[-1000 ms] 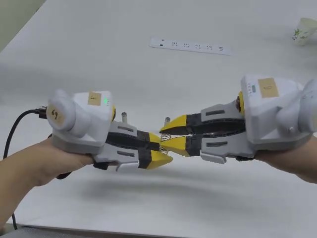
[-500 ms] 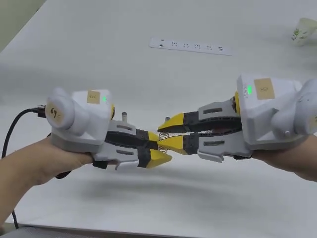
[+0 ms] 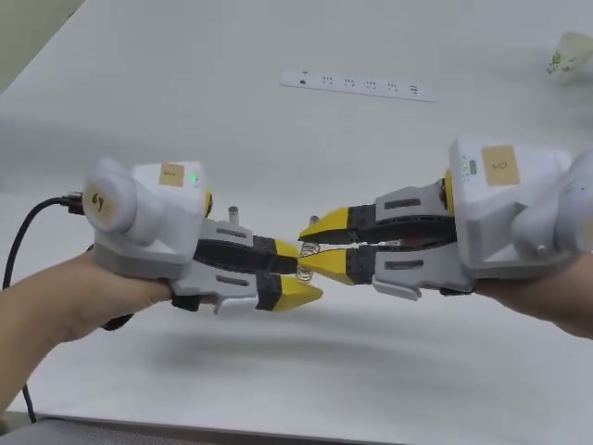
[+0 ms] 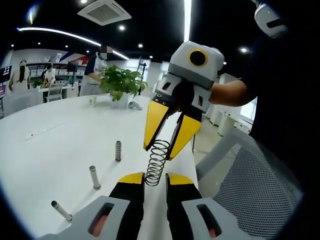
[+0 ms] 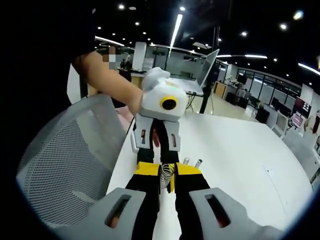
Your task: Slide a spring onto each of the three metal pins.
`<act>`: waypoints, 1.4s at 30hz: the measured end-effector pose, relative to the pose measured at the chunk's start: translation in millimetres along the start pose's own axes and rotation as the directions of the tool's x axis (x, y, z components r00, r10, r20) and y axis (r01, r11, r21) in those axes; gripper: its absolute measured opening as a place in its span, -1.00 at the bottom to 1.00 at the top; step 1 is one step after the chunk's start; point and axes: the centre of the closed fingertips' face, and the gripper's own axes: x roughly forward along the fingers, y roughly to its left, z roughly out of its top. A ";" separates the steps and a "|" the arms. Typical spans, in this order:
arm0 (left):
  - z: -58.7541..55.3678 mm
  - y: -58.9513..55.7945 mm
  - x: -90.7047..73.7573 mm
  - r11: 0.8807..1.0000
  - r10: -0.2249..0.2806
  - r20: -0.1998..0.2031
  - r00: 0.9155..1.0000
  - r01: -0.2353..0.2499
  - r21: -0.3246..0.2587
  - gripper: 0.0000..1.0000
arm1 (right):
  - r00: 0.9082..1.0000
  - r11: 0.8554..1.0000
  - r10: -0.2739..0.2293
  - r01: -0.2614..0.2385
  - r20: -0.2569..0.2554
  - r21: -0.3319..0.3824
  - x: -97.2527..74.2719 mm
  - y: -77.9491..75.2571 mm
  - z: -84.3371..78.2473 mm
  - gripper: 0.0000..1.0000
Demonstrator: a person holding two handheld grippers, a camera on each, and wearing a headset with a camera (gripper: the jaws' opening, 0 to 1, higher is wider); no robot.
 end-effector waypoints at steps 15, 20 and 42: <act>1.4 17.0 -25.1 0.996 0.086 0.018 0.996 -0.085 -0.023 -0.44 | 1.000 0.999 -0.025 0.025 -0.006 0.022 1.7 -7.1 -6.0 -0.86; -2.5 24.5 -39.1 0.991 0.123 0.023 0.992 -0.122 -0.050 -0.30 | 0.999 0.999 -0.039 0.040 -0.009 0.028 2.0 -10.1 -7.5 -0.85; -15.7 43.6 -77.7 0.963 0.247 0.044 0.968 -0.240 -0.123 0.70 | 0.995 0.996 -0.089 0.089 -0.035 0.019 -1.9 -19.8 -15.1 -0.85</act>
